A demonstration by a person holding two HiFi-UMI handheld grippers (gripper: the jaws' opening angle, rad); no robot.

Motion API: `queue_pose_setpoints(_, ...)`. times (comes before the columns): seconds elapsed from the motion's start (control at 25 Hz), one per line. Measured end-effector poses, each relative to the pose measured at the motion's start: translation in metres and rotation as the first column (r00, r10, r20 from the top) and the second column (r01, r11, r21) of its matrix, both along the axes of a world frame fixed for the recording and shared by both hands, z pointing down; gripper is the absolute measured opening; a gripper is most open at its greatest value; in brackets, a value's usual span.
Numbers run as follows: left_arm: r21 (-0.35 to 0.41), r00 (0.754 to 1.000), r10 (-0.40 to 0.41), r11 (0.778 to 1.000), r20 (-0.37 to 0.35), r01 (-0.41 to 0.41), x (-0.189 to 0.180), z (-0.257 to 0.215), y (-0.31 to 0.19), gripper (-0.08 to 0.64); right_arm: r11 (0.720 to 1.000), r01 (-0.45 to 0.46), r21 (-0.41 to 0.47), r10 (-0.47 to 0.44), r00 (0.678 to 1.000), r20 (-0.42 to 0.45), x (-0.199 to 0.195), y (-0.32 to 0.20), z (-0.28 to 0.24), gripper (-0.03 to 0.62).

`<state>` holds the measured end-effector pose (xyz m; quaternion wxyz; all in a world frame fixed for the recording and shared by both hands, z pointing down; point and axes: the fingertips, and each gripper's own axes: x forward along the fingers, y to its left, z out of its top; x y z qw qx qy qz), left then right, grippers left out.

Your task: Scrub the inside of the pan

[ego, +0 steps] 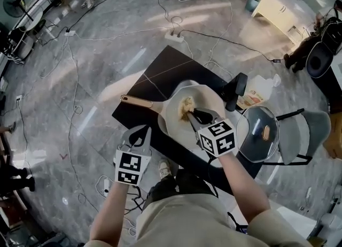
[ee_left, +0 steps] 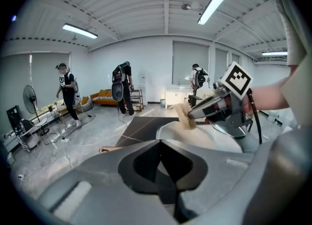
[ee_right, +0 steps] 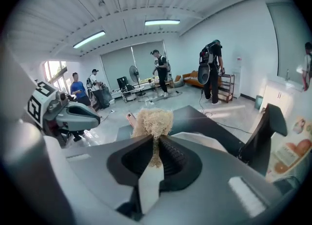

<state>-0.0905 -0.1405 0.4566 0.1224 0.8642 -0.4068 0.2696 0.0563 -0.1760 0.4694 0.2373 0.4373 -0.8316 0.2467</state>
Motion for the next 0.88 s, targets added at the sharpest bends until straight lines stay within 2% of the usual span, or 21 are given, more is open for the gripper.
queue_pose_setpoints(0.32,0.131,1.0,0.015,0.991,0.002,-0.015,0.01,-0.066,-0.006,0.002,0.986,-0.046,0.163,0.042,0.999,0.032,0.024,0.024,-0.083,0.044)
queue_pose_setpoints(0.64,0.258,0.998,0.058,0.964,0.01,-0.059,0.025,-0.124,-0.002,0.002,0.953,-0.082,0.291,0.075,0.997,0.034,0.042,0.046,-0.139,0.046)
queue_pose_setpoints(0.88,0.309,0.997,0.071,0.949,-0.007,-0.065,0.03,-0.153,0.004,0.002,0.925,-0.102,0.366,0.092,0.995,0.045,0.051,0.059,-0.175,0.046)
